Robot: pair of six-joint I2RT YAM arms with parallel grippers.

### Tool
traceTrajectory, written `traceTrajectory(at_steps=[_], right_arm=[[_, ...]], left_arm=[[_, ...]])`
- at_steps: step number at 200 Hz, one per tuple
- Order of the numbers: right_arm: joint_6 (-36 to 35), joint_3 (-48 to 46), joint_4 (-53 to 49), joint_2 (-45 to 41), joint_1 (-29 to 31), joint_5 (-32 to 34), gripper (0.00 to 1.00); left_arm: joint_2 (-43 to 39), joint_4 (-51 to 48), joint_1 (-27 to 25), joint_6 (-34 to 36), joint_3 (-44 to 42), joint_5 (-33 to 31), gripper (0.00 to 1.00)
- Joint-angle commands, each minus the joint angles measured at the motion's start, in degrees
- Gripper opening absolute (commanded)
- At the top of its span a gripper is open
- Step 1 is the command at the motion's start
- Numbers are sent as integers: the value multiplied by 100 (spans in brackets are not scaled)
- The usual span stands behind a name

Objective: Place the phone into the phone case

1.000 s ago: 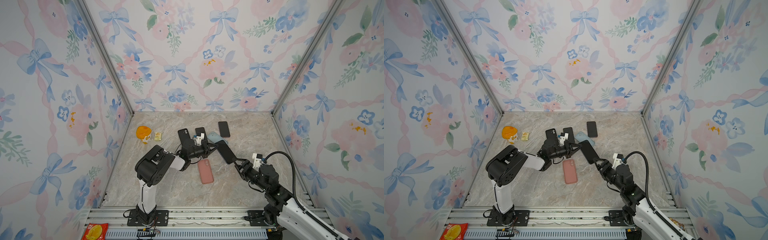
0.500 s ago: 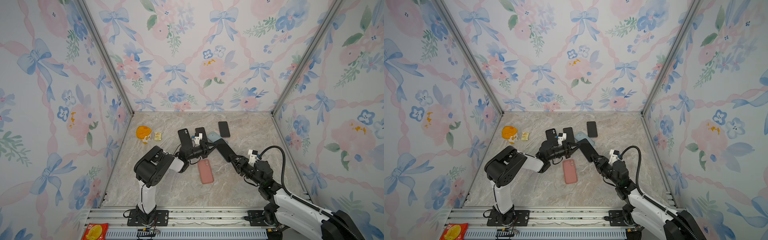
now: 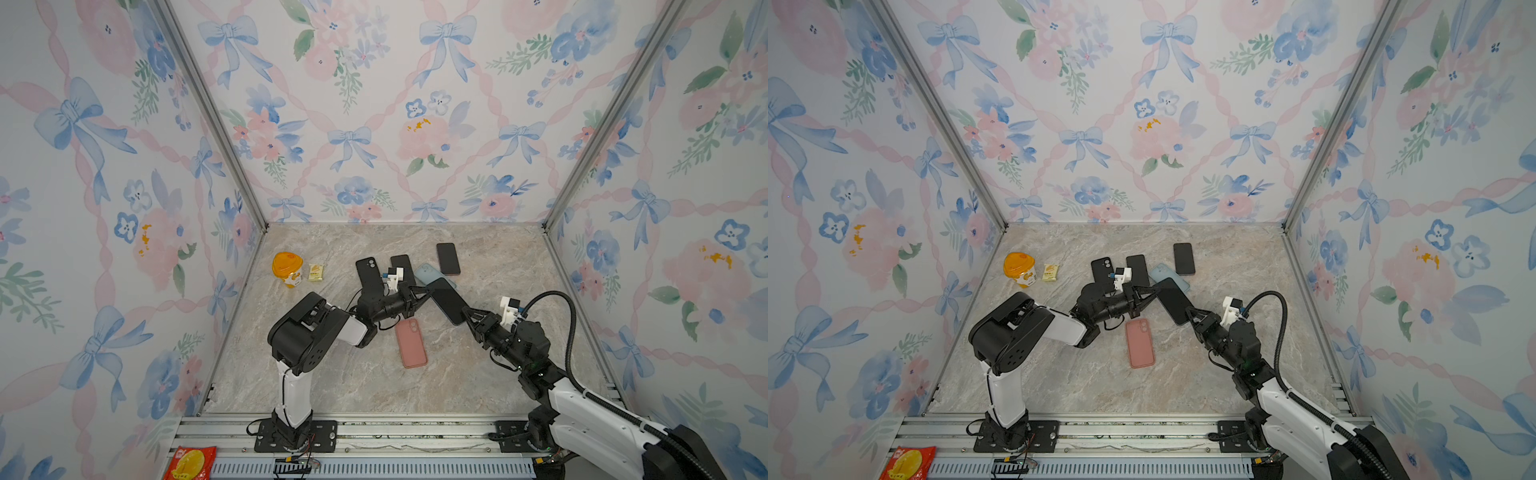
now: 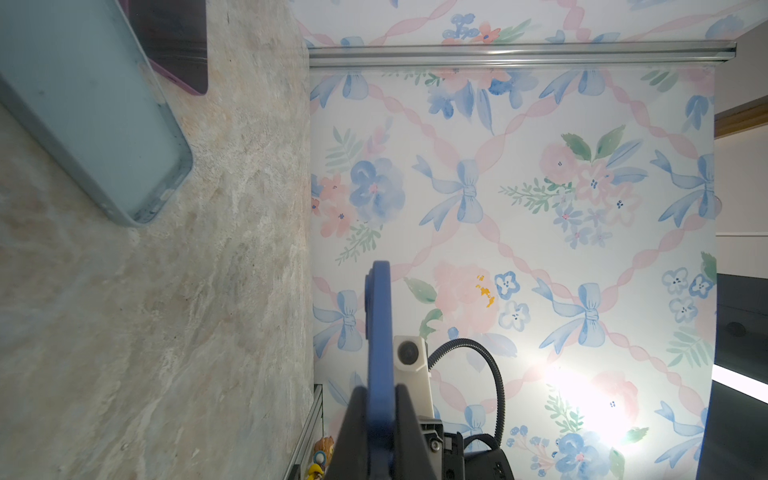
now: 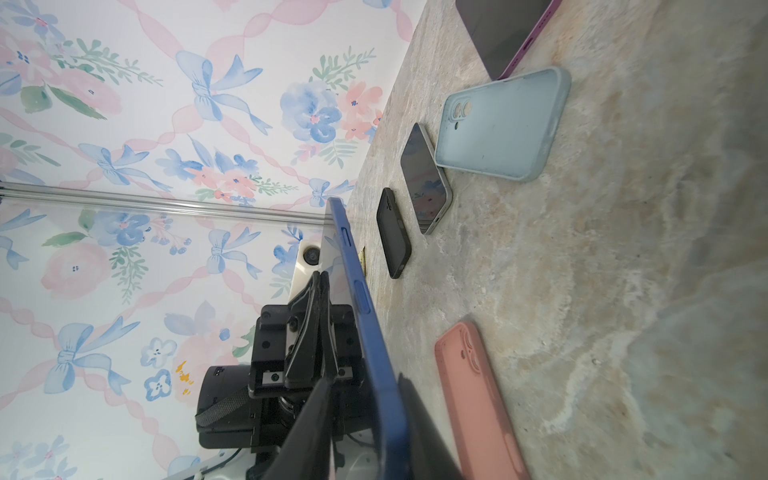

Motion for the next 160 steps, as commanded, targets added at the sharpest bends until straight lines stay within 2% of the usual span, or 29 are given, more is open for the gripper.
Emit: traceTrajectory(at_steps=[1,21,36,50,62,87,114,145,160], right_arm=[[-83,-20,216,-16,36,3,24],[-106,52,66,-7,35,-36,15],[-96,76,-55,-22,37,-42,9],[-83,84,-143,-69,13,-46,4],[-105,118,-319,-167,-11,-68,0],[-320,275,-1176,-499,-71,-71,0],[-566,424,-1951,-789,-143,-129,0],[-857,582,-2412,-727,-168,-349,0],[-964,603,-2482,-672,-170,-440,0]], left_arm=[[-141,322,-33,-7,-25,-30,0],[-108,295,-58,18,6,11,0],[-178,106,-76,192,-22,-21,9],[-299,-153,-61,400,-31,-43,23],[-463,-440,-21,628,-240,-90,30],[-983,-1325,142,1295,-520,-183,42],[-1652,-2785,353,2126,-893,-343,52],[-2039,-4263,324,2815,-842,-273,65],[-2329,-4998,280,3117,-914,-432,70]])
